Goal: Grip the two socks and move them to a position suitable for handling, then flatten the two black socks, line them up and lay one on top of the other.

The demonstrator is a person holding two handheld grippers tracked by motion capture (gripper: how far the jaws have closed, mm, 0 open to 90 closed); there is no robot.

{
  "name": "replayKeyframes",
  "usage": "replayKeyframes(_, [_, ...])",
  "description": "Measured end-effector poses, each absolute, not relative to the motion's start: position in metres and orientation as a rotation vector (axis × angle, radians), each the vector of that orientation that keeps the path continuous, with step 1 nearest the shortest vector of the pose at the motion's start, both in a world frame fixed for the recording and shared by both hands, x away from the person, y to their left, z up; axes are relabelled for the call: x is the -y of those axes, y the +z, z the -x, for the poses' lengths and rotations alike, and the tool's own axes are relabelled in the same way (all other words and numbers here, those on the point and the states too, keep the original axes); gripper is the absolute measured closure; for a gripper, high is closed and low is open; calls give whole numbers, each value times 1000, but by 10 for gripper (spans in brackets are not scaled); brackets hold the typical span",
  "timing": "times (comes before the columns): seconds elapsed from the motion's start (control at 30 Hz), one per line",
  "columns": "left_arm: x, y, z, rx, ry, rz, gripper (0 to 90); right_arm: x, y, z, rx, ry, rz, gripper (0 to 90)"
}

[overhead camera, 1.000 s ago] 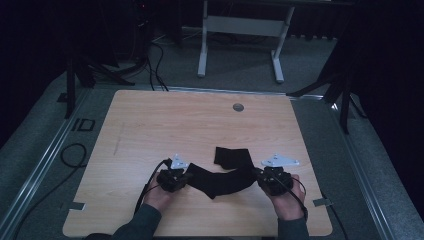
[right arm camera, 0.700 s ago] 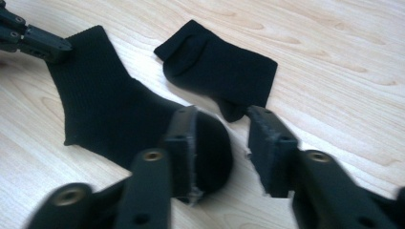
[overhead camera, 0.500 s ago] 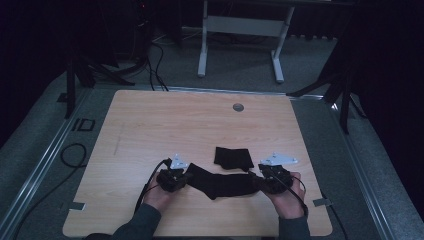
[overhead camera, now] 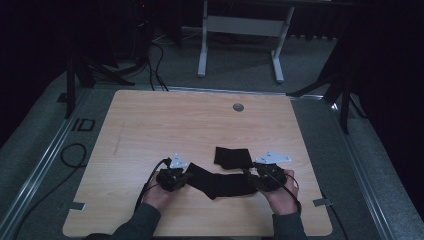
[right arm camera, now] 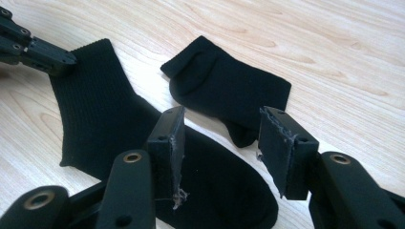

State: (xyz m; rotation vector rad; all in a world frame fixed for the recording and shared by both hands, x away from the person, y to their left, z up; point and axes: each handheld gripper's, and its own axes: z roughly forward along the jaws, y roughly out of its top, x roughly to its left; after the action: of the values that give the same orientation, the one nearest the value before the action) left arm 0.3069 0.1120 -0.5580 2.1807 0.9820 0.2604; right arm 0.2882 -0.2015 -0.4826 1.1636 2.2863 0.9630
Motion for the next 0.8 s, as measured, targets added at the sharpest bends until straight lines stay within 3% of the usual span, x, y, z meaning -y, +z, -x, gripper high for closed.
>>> replayKeyframes(0.8, [-111,-558,-306,-979,269,-2186,876,184,-501,-297,-2330,944,-1114,522])
